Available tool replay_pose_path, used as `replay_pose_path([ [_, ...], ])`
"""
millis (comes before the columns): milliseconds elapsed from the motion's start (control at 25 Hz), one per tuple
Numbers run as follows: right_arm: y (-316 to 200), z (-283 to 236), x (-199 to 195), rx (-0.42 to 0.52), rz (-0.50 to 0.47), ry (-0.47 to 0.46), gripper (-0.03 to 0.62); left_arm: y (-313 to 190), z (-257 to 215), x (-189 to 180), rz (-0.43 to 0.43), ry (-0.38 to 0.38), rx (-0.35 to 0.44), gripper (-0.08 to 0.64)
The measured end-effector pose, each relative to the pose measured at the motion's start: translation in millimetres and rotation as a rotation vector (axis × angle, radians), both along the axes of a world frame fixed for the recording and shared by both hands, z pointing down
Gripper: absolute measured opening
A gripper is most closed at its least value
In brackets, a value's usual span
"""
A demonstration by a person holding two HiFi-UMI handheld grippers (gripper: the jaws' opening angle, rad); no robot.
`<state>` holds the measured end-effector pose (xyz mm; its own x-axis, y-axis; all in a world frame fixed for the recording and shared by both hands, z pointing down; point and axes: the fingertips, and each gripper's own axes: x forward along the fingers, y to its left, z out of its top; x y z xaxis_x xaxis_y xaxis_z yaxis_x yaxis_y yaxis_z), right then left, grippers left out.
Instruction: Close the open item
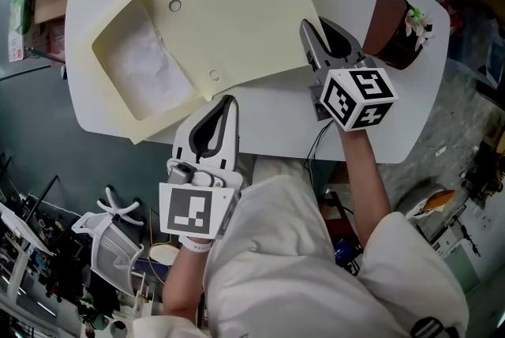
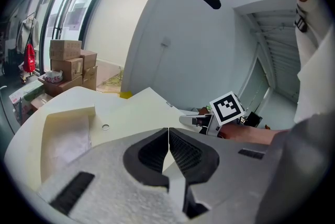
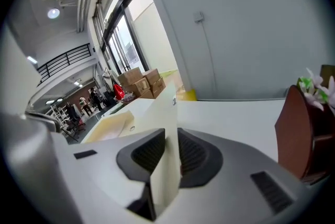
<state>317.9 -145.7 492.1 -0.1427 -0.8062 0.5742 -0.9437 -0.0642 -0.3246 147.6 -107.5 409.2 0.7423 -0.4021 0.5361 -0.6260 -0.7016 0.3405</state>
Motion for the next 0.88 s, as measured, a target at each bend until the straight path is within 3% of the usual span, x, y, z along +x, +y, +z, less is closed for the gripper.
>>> replay_pose_path([
  [120,-1,-6,-5,0.017,0.009,-0.066,0.027,3,-1,0,-0.003,-0.002,0.001,0.029],
  [200,-1,-10,-7,0.028,0.008,-0.070,0.020,6,-2,1,-0.002,-0.003,0.005,0.029],
  [520,0,-20,-14,0.043,-0.016,0.027,0.018,13,-8,-7,-0.024,-0.003,0.020,0.029],
  [880,6,-49,2,0.050,-0.038,0.203,0.018,22,-14,-14,-0.025,0.009,0.031,0.029],
])
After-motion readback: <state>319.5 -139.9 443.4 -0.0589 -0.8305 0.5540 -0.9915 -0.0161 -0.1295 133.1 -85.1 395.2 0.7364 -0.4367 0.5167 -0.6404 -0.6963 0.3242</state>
